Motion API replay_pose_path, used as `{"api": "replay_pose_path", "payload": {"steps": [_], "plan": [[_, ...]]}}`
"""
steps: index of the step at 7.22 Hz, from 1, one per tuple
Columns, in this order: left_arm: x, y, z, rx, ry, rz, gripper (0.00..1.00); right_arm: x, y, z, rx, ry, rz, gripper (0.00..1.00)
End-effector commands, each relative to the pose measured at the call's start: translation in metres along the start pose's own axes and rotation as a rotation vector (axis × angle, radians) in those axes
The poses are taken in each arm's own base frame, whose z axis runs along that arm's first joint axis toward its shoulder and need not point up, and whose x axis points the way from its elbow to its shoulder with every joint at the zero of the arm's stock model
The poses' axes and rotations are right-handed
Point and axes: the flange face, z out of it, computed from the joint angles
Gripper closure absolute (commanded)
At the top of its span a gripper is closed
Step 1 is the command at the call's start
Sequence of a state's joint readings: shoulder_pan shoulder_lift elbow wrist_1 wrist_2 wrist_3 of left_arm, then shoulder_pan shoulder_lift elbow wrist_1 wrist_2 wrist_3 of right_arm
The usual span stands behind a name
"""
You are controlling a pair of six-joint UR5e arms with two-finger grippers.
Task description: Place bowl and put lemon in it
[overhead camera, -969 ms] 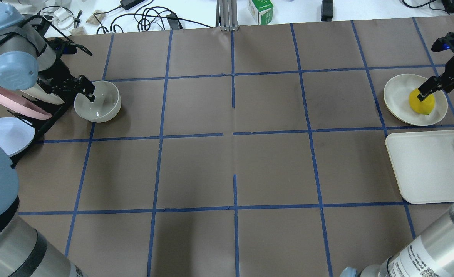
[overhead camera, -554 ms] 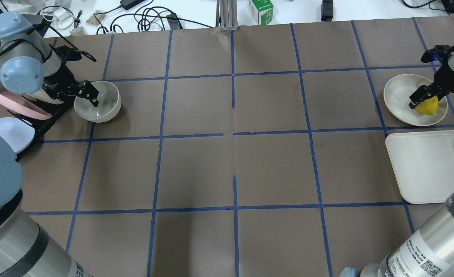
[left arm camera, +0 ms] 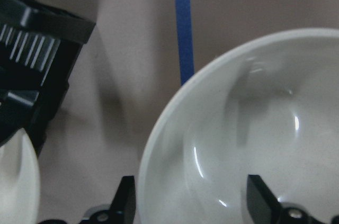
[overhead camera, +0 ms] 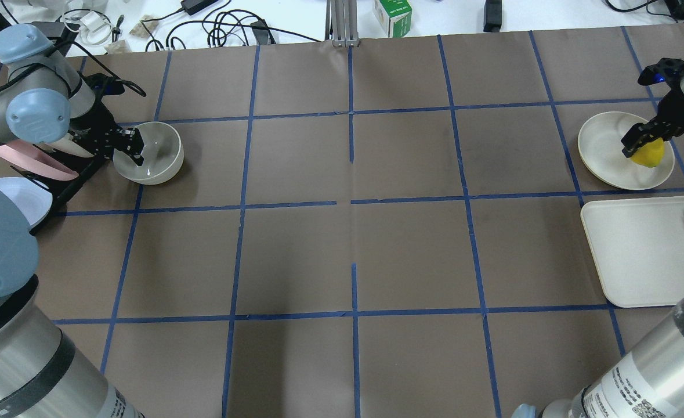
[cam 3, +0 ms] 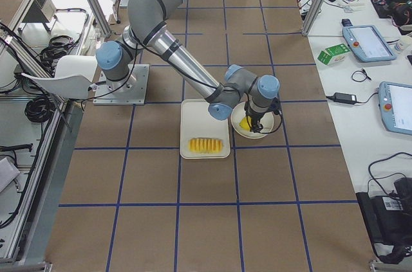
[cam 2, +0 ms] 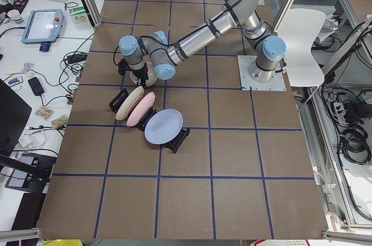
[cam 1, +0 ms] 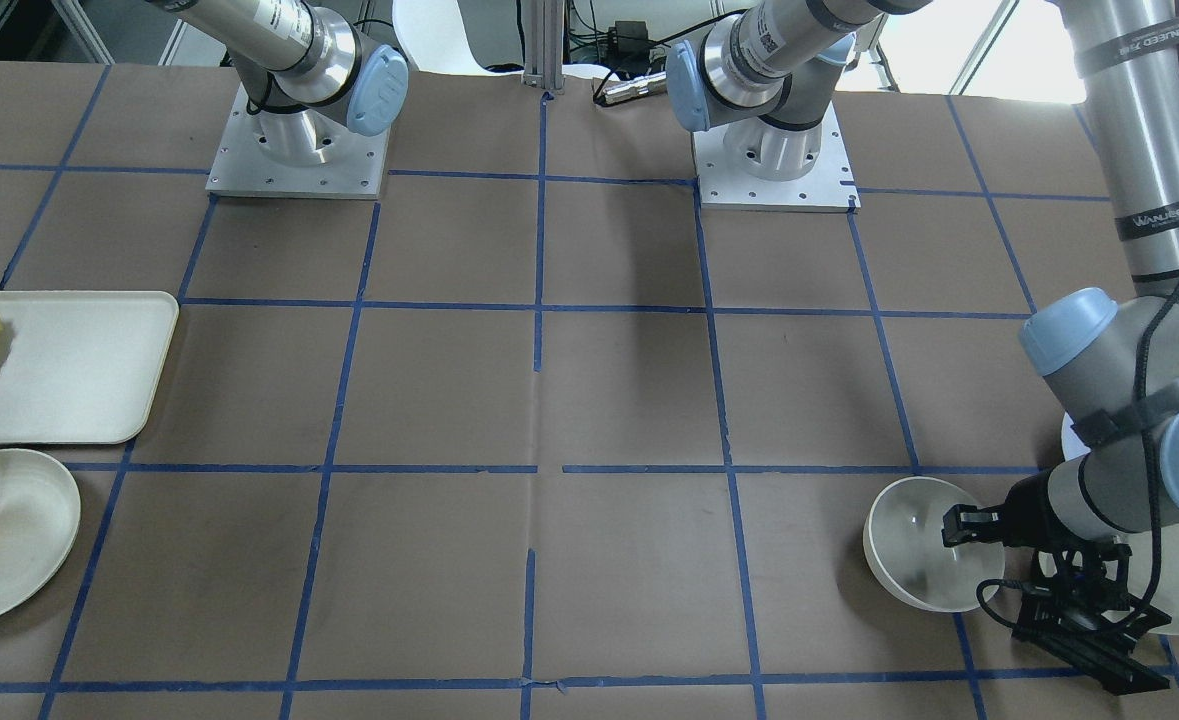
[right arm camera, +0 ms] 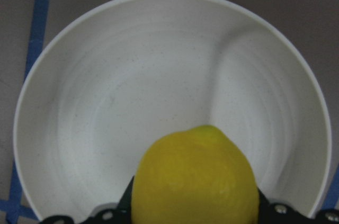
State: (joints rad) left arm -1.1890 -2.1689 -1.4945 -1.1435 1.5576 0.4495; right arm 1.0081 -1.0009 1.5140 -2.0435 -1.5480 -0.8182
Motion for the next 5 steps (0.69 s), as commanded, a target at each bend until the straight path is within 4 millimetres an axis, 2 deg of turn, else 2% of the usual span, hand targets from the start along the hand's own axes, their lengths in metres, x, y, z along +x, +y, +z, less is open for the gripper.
{"api": "replay_pose_path", "payload": {"steps": [1, 2, 3, 4, 5], "plan": [[0.001, -0.002, -0.002, 0.01, 0.011, -0.005, 1.0, -0.045, 0.005, -0.071, -0.01, -0.01, 0.033, 0.77], [0.003, -0.002, -0.006, 0.023, 0.028, -0.009, 1.0, -0.083, 0.005, -0.107, -0.011, -0.009, 0.064, 0.77], [0.005, -0.001, -0.017, 0.029, 0.026, -0.048, 1.0, -0.124, 0.0, -0.134, 0.006, 0.017, 0.062, 0.77], [0.017, 0.0, -0.026, 0.033, 0.06, -0.067, 1.0, -0.16, -0.002, -0.147, -0.015, 0.0, 0.085, 0.77], [0.035, 0.004, -0.045, 0.02, 0.102, -0.077, 1.0, -0.188, 0.0, -0.159, -0.015, -0.003, 0.113, 0.77]]}}
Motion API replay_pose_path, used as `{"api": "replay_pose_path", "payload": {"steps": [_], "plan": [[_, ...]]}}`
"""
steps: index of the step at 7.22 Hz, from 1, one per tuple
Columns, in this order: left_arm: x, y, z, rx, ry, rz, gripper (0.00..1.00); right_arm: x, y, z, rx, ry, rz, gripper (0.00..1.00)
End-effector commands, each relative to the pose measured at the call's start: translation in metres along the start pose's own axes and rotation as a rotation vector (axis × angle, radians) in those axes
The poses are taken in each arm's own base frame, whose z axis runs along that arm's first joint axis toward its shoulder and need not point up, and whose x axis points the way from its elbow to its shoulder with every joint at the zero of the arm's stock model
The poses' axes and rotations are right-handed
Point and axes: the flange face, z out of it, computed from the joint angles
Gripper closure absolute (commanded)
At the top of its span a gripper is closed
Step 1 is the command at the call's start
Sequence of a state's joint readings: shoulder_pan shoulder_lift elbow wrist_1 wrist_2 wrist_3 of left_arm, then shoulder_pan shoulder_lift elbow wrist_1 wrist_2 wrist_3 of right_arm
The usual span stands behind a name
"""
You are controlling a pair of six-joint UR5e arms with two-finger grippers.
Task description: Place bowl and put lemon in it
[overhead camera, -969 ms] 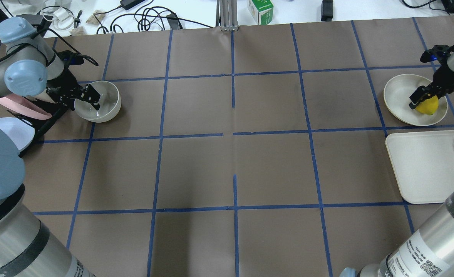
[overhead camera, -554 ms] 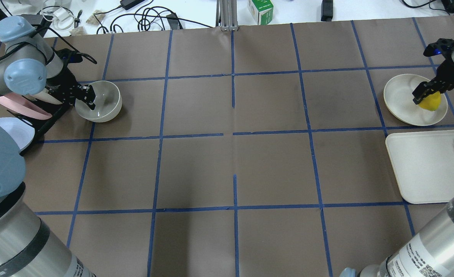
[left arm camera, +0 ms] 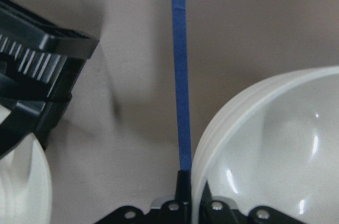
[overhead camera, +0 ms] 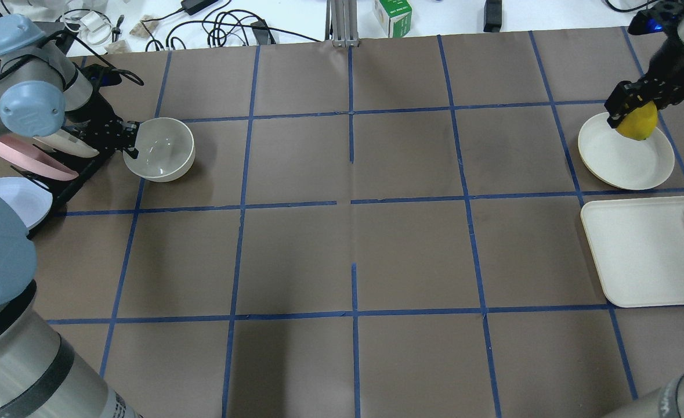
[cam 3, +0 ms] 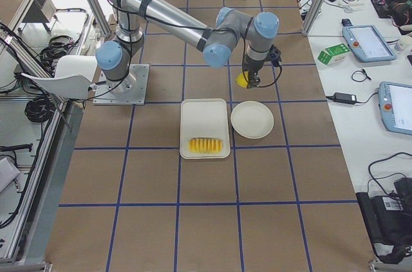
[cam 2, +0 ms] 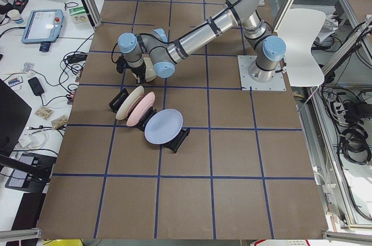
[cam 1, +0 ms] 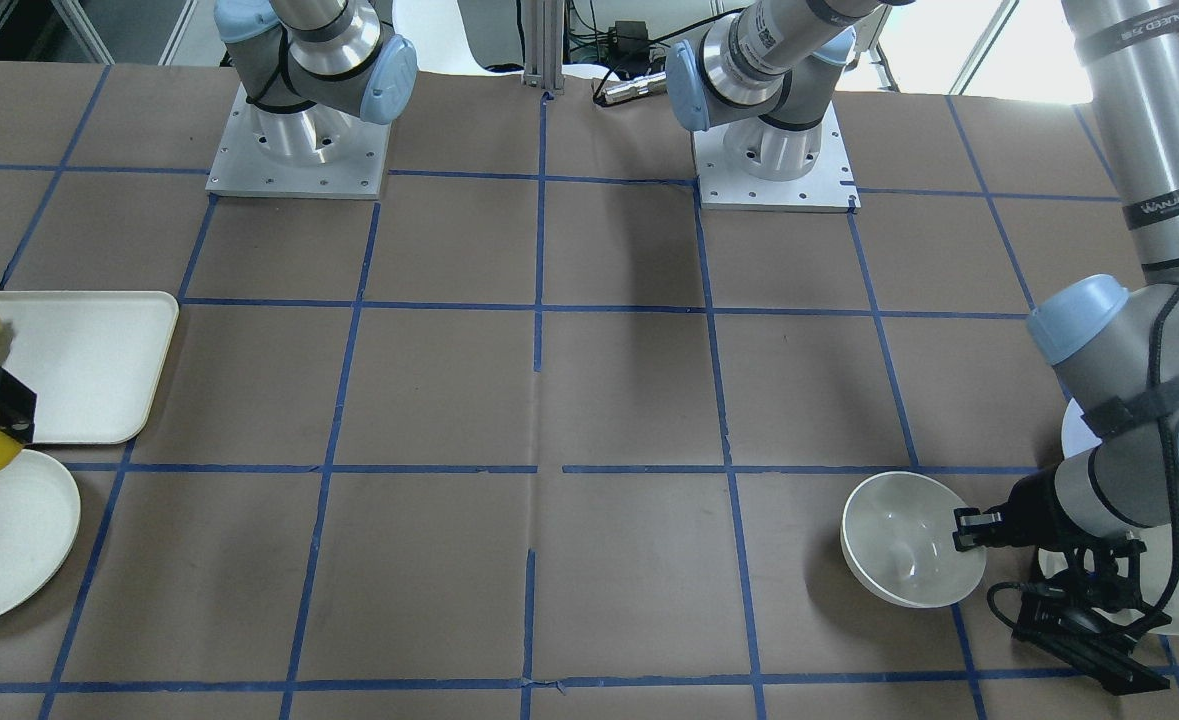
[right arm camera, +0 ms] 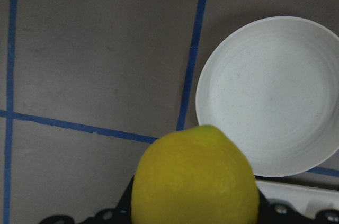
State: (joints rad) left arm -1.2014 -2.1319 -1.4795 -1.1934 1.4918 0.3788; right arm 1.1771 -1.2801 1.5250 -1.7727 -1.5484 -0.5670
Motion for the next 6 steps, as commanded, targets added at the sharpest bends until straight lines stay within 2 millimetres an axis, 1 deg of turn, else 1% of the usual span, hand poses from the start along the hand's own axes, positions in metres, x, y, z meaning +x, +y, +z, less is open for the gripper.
{"api": "replay_pose_path", "payload": {"steps": [1, 2, 3, 4, 5, 6], "plan": [[0.054, 0.014, -0.033, -0.008, 0.096, -0.028, 1.0, -0.069, 0.009, -0.026, 0.0, -0.001, 0.078, 0.77], [0.11, 0.015, -0.037, 0.004, 0.153, 0.012, 1.0, -0.111, 0.01, -0.037, 0.016, 0.007, 0.125, 0.77], [0.19, 0.024, -0.027, -0.031, 0.171, -0.05, 1.0, -0.156, 0.008, -0.038, 0.016, 0.02, 0.122, 0.77], [0.267, 0.039, -0.018, -0.052, 0.152, -0.055, 1.0, -0.192, 0.007, -0.043, 0.03, 0.016, 0.16, 0.77], [0.326, 0.055, -0.005, -0.067, 0.139, -0.01, 1.0, -0.226, 0.005, -0.045, 0.043, 0.026, 0.19, 0.77], [0.359, 0.057, 0.019, -0.045, 0.133, -0.058, 1.0, -0.256, 0.005, -0.046, 0.06, 0.025, 0.189, 0.77]]}}
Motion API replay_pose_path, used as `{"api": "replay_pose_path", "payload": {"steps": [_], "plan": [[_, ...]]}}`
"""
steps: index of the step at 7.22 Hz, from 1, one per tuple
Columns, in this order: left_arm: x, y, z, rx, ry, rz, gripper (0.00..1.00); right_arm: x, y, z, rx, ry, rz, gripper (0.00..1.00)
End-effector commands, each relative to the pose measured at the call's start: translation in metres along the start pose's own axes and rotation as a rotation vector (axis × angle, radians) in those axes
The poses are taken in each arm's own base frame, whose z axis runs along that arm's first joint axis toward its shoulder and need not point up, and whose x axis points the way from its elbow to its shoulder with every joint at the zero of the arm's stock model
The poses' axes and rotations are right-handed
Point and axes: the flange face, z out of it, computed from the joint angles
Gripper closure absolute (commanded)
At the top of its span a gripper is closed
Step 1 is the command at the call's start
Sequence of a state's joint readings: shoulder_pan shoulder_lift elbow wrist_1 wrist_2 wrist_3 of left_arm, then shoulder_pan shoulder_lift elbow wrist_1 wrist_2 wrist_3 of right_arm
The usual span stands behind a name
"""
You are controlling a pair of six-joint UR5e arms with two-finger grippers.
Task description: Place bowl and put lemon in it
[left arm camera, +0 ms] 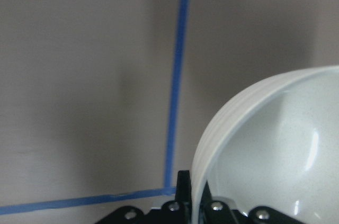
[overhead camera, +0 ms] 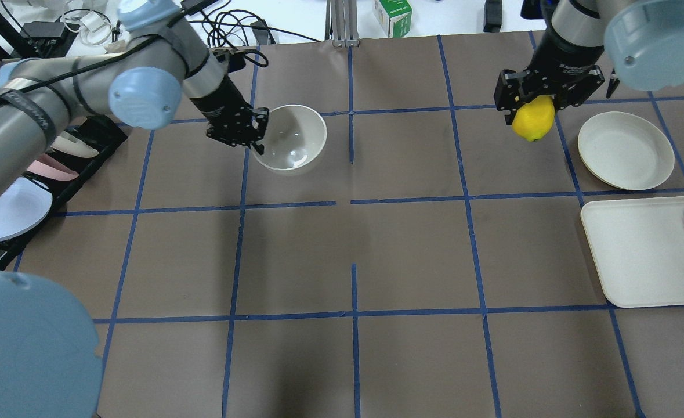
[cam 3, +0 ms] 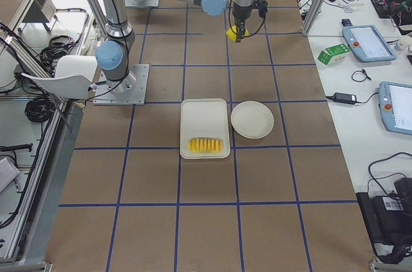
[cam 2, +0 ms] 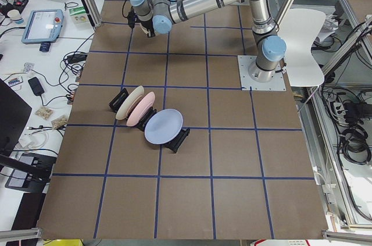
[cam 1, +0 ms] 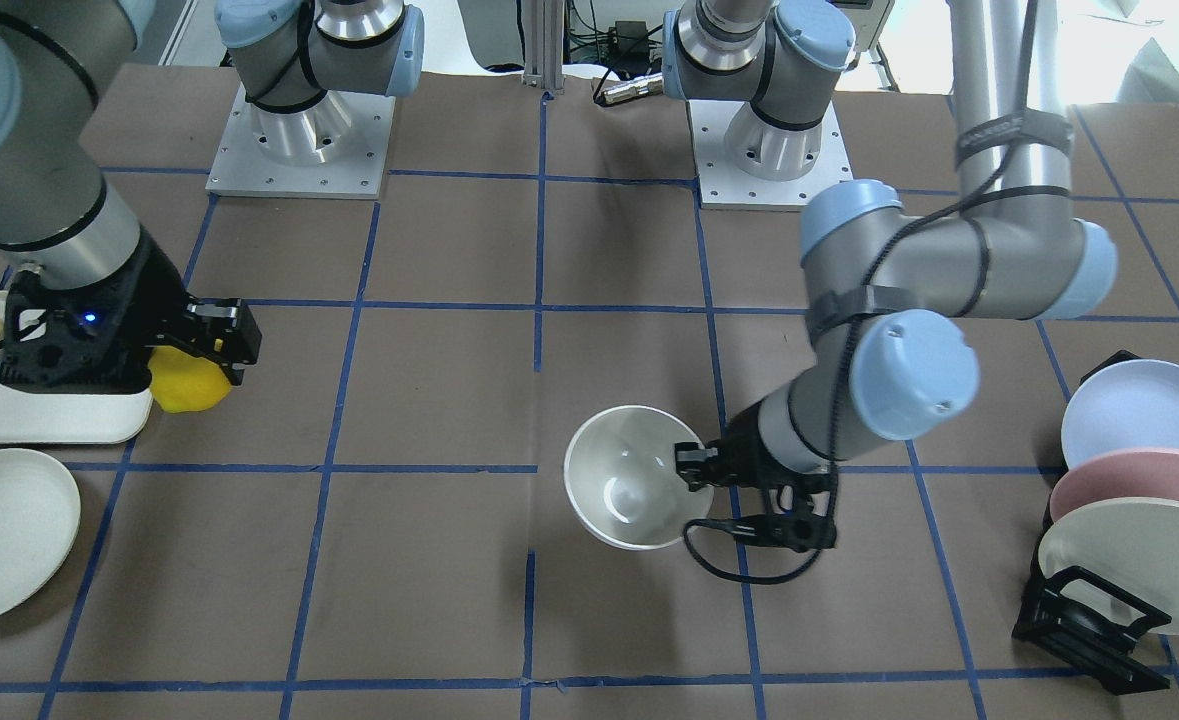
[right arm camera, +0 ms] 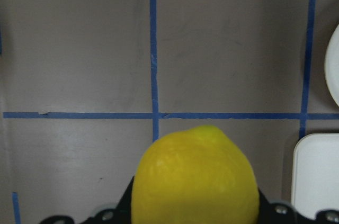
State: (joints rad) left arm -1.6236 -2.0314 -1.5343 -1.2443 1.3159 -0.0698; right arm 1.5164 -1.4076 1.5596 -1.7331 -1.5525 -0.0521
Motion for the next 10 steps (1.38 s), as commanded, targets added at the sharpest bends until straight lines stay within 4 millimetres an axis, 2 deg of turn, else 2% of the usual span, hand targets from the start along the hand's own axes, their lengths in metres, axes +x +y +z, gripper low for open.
{"api": "replay_pose_path", "payload": {"steps": [1, 2, 3, 4, 5, 6, 7, 8, 9, 10], "plan": [[0.071, 0.017, 0.056, 0.039, -0.004, -0.097, 1.0, -0.055, 0.008, 0.002, 0.012, -0.004, 0.049, 0.77], [0.087, 0.035, 0.078, 0.004, -0.022, -0.07, 1.0, -0.056, 0.003, 0.002, 0.036, -0.01, 0.052, 0.77], [0.085, 0.041, 0.091, 0.008, -0.029, -0.067, 1.0, -0.057, 0.003, 0.004, 0.035, -0.009, 0.052, 0.77], [0.086, 0.048, 0.094, 0.011, -0.03, -0.061, 1.0, -0.062, -0.003, 0.007, 0.048, -0.014, 0.046, 0.76], [0.087, 0.052, 0.103, 0.001, -0.056, -0.056, 1.0, -0.072, -0.019, 0.011, 0.06, -0.01, 0.027, 0.76], [0.081, 0.05, 0.1, 0.029, -0.13, -0.045, 0.99, -0.095, -0.031, 0.02, 0.054, -0.005, -0.006, 0.76], [0.08, 0.052, 0.082, 0.072, -0.174, -0.038, 0.95, -0.122, -0.034, 0.038, 0.032, -0.021, -0.029, 0.76], [0.081, 0.054, 0.077, 0.071, -0.176, -0.038, 0.45, -0.131, -0.043, 0.065, 0.002, -0.017, 0.008, 0.76], [0.084, 0.055, 0.078, 0.072, -0.17, -0.04, 0.0, -0.149, -0.044, 0.071, 0.029, -0.024, 0.011, 0.75], [0.084, 0.054, 0.068, 0.086, -0.159, -0.044, 0.0, -0.166, -0.037, 0.083, 0.012, -0.014, -0.003, 0.76]]}}
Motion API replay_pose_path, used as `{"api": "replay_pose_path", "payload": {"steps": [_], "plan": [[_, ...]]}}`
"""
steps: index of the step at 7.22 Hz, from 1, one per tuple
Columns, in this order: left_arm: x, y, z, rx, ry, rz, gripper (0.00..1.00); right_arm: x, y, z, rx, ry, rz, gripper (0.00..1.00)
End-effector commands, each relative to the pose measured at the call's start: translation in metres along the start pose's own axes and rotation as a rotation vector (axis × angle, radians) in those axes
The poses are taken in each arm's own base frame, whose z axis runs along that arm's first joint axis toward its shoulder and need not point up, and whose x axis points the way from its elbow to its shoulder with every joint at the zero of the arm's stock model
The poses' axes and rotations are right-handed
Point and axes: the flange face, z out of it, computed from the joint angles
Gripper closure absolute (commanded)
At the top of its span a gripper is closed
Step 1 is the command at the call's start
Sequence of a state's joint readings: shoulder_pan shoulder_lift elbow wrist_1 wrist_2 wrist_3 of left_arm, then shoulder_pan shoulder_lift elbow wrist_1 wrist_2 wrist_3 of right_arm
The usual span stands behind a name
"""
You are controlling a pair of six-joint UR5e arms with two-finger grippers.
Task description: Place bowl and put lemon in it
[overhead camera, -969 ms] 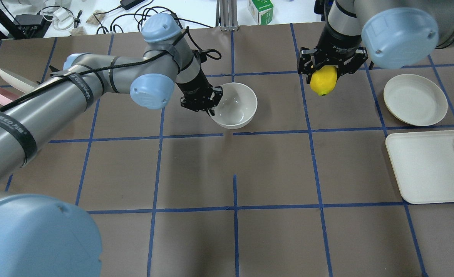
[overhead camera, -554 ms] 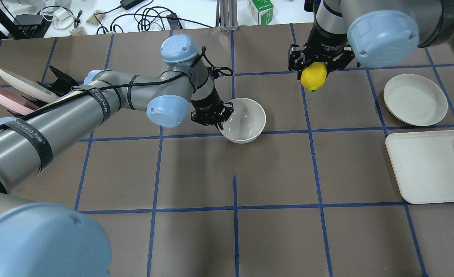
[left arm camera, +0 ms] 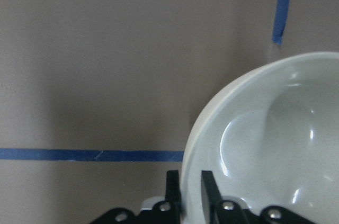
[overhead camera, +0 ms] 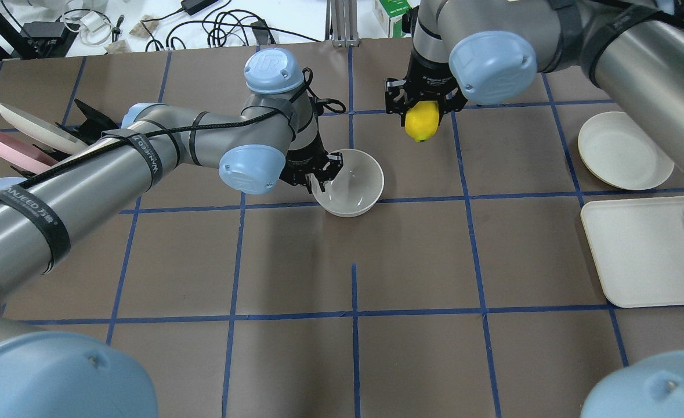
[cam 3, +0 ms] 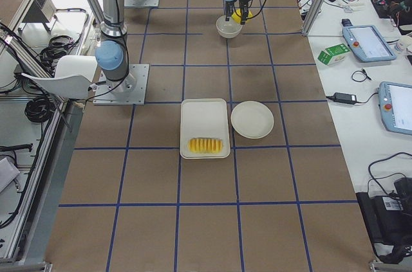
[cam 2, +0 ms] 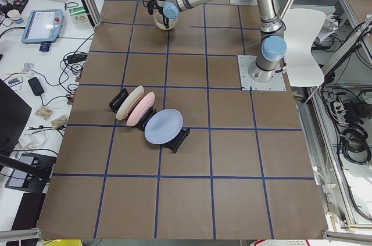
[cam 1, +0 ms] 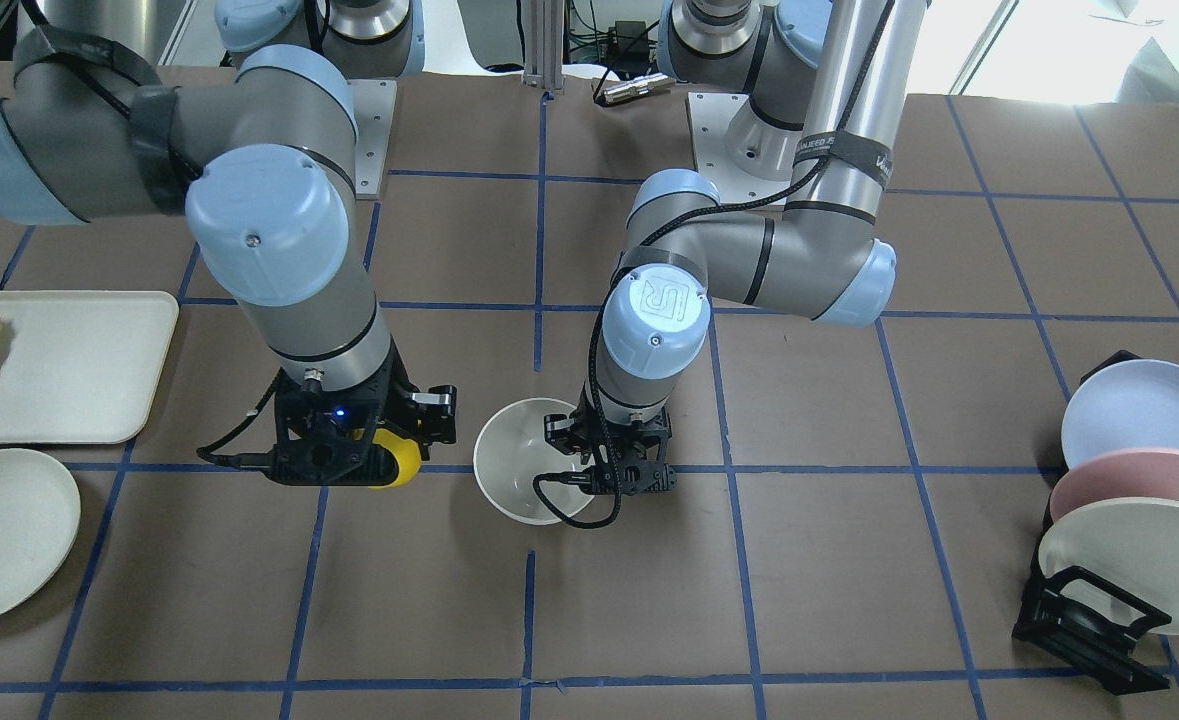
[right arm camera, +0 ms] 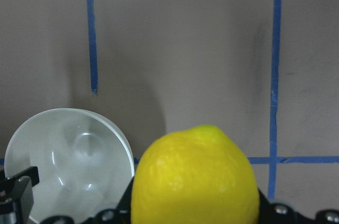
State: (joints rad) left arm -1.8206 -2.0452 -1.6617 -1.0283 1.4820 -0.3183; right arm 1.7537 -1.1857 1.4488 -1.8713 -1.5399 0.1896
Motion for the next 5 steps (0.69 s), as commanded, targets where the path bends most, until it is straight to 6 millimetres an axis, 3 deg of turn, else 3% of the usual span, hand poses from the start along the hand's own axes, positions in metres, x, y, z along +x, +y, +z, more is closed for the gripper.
{"api": "replay_pose_path", "payload": {"steps": [1, 3, 4, 5], "plan": [[-0.008, -0.003, -0.035, 0.032, 0.014, -0.013, 0.0, -0.027, 0.004, 0.021, -0.014, 0.0, -0.002, 0.76], [-0.078, -0.009, -0.113, 0.026, 0.003, 0.014, 0.0, -0.031, 0.004, 0.03, -0.018, 0.001, -0.006, 0.76], [-0.097, 0.002, -0.148, 0.034, -0.004, 0.052, 0.0, -0.039, 0.008, 0.033, -0.021, 0.0, -0.02, 0.76], [-0.12, 0.012, -0.179, 0.061, -0.021, 0.067, 0.0, -0.061, 0.015, 0.044, -0.029, 0.001, -0.027, 0.76]]}}
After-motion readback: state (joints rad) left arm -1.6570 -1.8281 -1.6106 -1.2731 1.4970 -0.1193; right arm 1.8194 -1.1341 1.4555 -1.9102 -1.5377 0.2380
